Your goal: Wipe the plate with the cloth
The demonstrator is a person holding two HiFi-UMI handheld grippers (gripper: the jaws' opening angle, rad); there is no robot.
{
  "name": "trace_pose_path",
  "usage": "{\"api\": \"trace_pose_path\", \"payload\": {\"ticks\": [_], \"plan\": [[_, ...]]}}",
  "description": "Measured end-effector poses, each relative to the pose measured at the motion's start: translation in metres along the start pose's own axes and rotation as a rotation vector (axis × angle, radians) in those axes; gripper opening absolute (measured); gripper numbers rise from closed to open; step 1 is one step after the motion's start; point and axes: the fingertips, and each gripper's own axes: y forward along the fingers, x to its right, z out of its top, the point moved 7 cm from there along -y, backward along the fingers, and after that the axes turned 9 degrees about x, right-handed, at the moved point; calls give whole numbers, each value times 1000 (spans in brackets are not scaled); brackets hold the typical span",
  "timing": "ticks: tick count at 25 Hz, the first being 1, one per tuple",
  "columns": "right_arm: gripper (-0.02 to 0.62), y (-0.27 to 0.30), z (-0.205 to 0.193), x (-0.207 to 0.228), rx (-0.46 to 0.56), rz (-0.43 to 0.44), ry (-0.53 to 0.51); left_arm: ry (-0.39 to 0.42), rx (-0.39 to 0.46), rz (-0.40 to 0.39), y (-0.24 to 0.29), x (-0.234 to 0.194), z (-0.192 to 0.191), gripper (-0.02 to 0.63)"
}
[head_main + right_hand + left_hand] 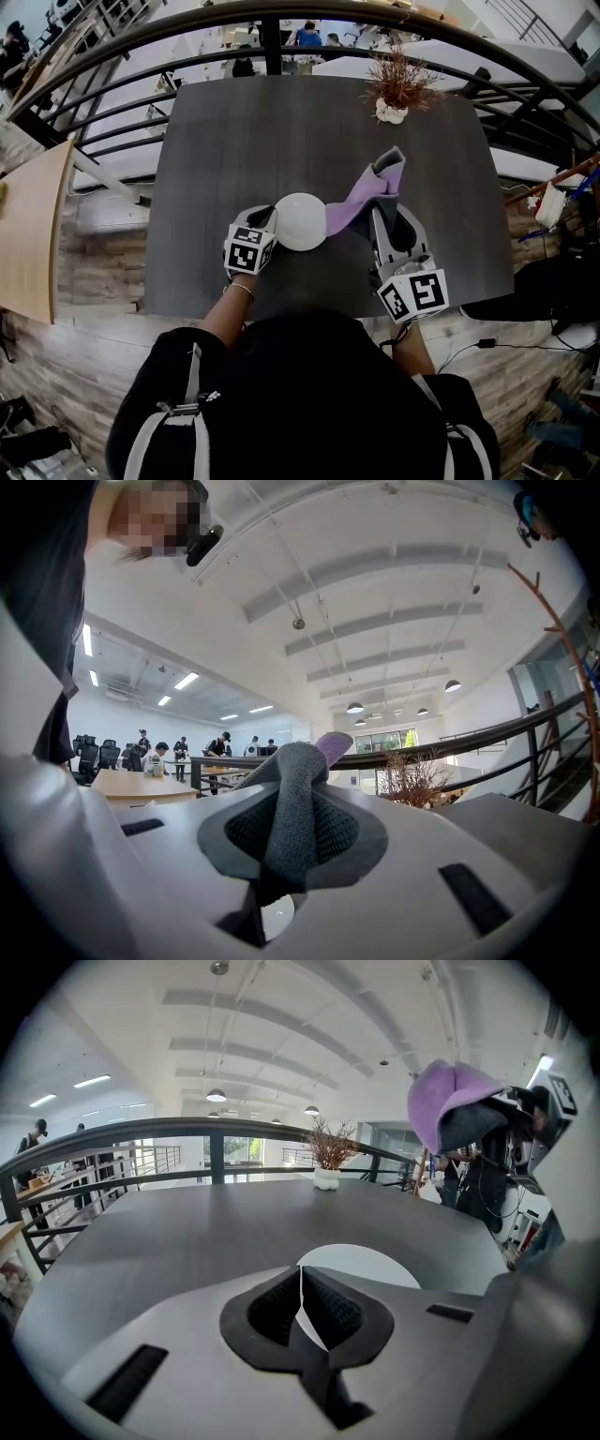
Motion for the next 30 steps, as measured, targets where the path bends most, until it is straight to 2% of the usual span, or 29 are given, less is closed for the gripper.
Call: {"api": "trace_pose_path", "payload": {"ticks": [4, 11, 21, 30], "plan": [[63, 0, 1, -2, 4, -2, 6, 2, 13, -6, -4, 2, 6, 8], [63, 0, 1, -3, 8, 5, 10, 24, 87, -45, -11, 12, 25, 8], [62, 6, 0, -3, 13, 10, 17, 119, 282, -110, -34, 39, 87, 8], [62, 16, 2, -11, 21, 29, 28, 195, 415, -139, -66, 54, 135, 8]]}}
